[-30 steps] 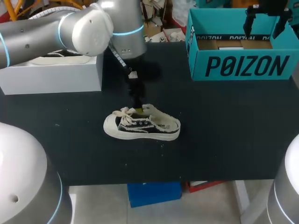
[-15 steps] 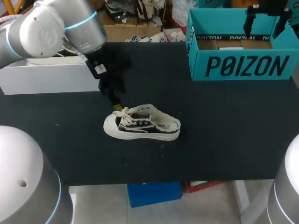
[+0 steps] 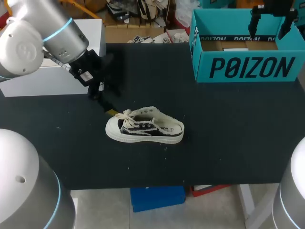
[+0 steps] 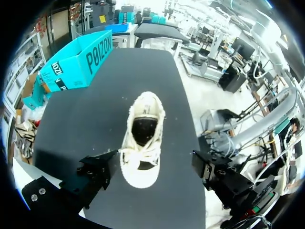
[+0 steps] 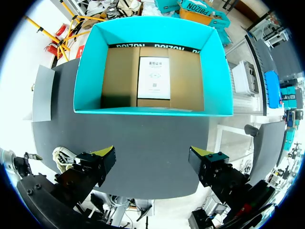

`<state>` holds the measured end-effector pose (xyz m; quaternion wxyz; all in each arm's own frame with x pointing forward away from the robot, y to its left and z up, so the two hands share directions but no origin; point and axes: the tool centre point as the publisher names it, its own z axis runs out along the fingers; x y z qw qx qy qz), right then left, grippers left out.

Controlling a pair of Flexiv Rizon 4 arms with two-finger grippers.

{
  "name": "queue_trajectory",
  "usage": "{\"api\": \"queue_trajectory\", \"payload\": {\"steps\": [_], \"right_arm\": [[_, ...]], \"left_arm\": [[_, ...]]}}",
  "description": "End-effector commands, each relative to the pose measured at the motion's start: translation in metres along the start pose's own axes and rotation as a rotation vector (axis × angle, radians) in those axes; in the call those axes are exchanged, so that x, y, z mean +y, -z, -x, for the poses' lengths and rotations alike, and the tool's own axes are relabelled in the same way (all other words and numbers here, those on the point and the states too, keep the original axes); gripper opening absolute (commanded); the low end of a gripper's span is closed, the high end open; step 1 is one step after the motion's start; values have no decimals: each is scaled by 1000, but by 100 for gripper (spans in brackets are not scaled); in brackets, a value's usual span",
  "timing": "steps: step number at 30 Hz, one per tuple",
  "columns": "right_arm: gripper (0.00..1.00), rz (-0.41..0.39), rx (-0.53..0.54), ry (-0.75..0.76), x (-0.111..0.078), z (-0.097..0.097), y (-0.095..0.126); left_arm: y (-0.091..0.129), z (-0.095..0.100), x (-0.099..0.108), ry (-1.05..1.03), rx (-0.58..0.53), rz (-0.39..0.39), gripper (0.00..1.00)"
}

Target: Take the shoe out of the shoebox, open the shoe tongue, remove and reinsert the insole, then place the shoe into the shoebox

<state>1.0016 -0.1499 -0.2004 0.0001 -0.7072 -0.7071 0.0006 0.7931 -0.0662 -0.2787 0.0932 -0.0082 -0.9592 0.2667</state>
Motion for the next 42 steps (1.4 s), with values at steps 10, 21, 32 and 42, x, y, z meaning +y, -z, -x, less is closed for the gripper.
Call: {"api": "queue_trajectory", "payload": {"steps": [10, 21, 32, 42], "right_arm": [[100, 0, 0, 0, 0, 0, 0], [100, 0, 0, 0, 0, 0, 0], [100, 0, 0, 0, 0, 0, 0], [100, 70, -102, 353, -28, -30, 13]], "left_arm": [[-6, -20, 38, -102, 39, -15, 100], [-6, -20, 38, -102, 39, -15, 100], [-6, -20, 38, -102, 39, -15, 100], [-6, -20, 38, -102, 39, -15, 100]]}}
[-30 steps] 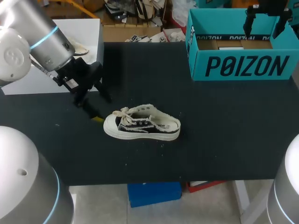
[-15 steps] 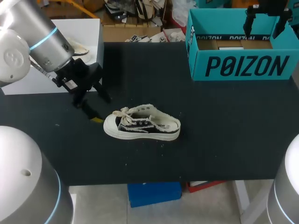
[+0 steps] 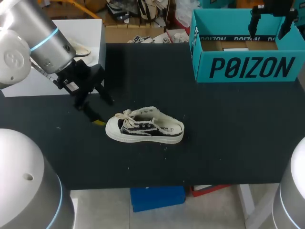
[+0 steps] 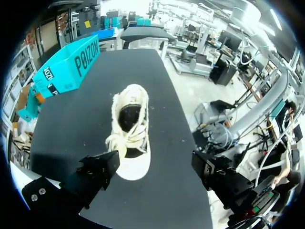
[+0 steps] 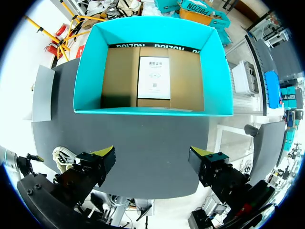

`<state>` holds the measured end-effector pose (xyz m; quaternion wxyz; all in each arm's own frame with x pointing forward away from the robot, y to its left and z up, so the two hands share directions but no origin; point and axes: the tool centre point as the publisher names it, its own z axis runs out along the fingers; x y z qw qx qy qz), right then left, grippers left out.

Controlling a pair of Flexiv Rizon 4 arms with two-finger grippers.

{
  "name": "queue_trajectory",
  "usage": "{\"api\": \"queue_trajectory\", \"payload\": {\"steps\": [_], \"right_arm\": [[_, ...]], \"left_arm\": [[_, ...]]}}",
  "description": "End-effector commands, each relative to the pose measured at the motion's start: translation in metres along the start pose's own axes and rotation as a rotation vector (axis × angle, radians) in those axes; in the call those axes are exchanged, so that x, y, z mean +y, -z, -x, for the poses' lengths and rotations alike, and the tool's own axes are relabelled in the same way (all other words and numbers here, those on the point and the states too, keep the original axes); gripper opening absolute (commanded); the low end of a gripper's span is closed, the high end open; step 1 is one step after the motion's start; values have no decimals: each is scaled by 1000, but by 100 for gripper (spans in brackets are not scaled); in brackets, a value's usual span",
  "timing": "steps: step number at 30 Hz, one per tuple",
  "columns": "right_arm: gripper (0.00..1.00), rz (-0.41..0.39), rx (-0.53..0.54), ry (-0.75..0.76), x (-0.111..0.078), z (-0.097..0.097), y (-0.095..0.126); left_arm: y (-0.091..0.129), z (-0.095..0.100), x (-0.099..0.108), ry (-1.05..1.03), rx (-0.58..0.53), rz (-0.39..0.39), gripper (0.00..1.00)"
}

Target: Take the shoe out of the shoebox, open the shoe tongue, remove and reinsert the insole, then place the shoe into the shoebox

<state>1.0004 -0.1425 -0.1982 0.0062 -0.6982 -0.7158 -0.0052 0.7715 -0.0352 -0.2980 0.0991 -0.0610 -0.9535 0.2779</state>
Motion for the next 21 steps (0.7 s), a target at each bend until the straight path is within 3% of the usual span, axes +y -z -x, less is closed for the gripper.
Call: {"api": "queue_trajectory", "payload": {"steps": [1, 2, 4, 17, 21], "right_arm": [[100, 100, -141, 488, -36, -34, 12], [100, 136, -61, 656, -50, -44, 16], [100, 192, -7, 1042, -90, -57, 27], [100, 192, -7, 1042, -90, -57, 27], [100, 335, 104, 1439, -93, -82, 17]], "left_arm": [[-1, 0, 0, -2, -2, 0, 100], [-1, 0, 0, -2, -2, 0, 100], [-1, 0, 0, -2, -2, 0, 100], [-1, 0, 0, -2, -2, 0, 100], [-1, 0, 0, -2, -2, 0, 100]]}}
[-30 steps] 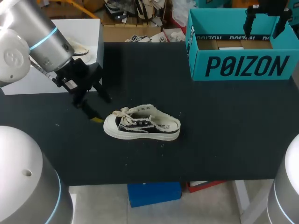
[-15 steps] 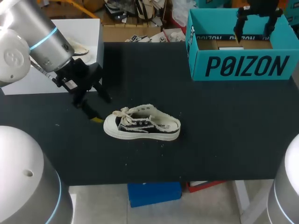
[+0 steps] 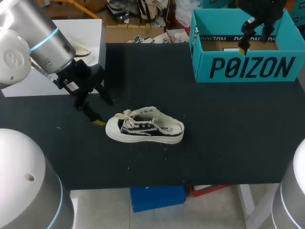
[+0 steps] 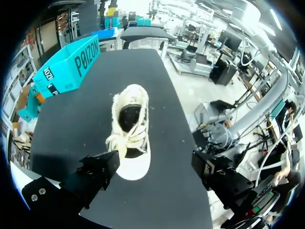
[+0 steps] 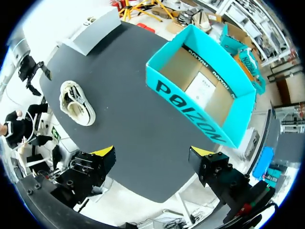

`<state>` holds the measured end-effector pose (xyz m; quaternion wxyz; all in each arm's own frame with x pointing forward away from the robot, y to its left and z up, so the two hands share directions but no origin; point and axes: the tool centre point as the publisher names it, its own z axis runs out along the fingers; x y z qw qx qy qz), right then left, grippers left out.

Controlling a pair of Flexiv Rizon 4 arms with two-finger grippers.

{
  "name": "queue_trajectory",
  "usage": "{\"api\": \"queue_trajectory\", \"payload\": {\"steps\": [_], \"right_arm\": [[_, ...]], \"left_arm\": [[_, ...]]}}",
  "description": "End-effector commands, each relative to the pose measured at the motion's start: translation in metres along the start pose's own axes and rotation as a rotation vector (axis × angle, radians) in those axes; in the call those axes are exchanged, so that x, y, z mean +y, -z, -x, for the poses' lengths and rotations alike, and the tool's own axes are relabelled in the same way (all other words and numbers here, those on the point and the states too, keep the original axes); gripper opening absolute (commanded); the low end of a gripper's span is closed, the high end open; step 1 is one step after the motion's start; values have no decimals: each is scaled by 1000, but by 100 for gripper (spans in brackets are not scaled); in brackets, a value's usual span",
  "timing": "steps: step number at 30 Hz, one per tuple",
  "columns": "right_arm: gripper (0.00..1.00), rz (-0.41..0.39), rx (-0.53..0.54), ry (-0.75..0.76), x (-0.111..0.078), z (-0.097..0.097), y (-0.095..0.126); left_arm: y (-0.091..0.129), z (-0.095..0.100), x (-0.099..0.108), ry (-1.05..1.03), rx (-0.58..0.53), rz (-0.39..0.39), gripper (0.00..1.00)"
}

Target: Take the shoe out of the shoebox, open the shoe tongue, remove and reinsert the insole, then place the shoe into the shoebox

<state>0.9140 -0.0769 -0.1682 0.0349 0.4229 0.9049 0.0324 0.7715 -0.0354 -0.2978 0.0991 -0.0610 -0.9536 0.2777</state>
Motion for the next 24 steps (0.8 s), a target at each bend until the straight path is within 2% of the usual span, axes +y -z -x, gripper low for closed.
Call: {"api": "queue_trajectory", "payload": {"steps": [1, 2, 3, 17, 19, 23, 24], "right_arm": [[100, 290, 65, 839, 2, -22, -13], [100, 360, 84, 967, -1, -34, -13], [100, 397, 93, 1036, -3, -43, -13], [100, 397, 93, 1036, -3, -43, -13], [100, 483, 149, 1105, 1, -54, -19], [100, 521, 190, 1165, 0, -69, -23], [100, 536, 214, 1186, -2, -78, -26]], "left_arm": [[-2, 0, 1, -2, -2, 0, 100], [-2, 0, 1, -2, -2, 0, 100], [-2, 0, 1, -2, -2, 0, 100], [-2, 0, 1, -2, -2, 0, 100], [-2, 0, 1, -2, -2, 0, 100], [-2, 0, 1, -2, -2, 0, 100], [-2, 0, 1, -2, -2, 0, 100]]}}
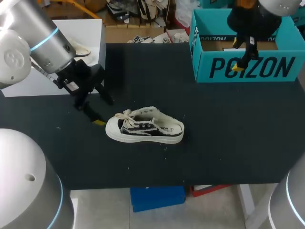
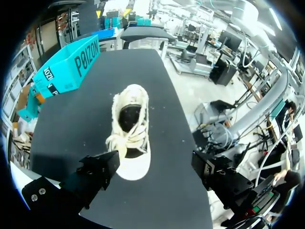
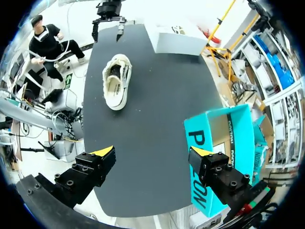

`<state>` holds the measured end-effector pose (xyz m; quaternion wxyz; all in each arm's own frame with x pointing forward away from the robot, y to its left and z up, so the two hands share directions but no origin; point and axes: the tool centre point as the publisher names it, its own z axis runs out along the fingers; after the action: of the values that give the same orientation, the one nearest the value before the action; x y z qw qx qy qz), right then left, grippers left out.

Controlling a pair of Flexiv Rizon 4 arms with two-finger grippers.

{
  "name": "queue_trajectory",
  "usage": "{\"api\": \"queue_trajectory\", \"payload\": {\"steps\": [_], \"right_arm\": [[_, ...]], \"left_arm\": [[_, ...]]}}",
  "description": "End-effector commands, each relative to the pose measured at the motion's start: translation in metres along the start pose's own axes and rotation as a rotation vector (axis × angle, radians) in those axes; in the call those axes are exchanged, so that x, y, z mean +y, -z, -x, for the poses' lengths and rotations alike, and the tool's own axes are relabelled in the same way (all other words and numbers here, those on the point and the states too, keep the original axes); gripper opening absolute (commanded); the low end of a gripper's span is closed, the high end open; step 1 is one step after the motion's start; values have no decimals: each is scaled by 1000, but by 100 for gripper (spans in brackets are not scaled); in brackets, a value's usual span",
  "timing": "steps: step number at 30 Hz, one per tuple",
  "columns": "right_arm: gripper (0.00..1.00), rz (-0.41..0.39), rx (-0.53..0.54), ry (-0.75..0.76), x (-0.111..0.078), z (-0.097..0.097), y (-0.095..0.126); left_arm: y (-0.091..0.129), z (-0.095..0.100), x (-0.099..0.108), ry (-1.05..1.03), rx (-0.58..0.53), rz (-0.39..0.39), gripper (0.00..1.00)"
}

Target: Take the shoe out of the shoebox, open the shoe tongue, remove and reinsert the insole, then place the shoe into the shoebox

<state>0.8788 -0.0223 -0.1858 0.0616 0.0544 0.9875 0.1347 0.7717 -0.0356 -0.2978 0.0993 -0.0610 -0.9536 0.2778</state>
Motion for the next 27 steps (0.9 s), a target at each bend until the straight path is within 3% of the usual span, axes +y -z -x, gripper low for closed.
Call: {"api": "queue_trajectory", "payload": {"steps": [1, 4, 18, 20, 27], "right_arm": [[100, 325, 86, 439, 2, -20, -14], [100, 323, 83, 427, 9, -33, -22], [100, 323, 83, 427, 9, -33, -22], [100, 394, 83, 384, 11, -38, -33], [100, 451, 76, 306, 24, -55, -59]], "left_arm": [[-2, 0, 1, -2, -2, 0, 100], [-2, 0, 1, -2, -2, 0, 100], [-2, 0, 1, -2, -2, 0, 100], [-2, 0, 1, -2, -2, 0, 100], [-2, 0, 1, -2, -2, 0, 100]]}}
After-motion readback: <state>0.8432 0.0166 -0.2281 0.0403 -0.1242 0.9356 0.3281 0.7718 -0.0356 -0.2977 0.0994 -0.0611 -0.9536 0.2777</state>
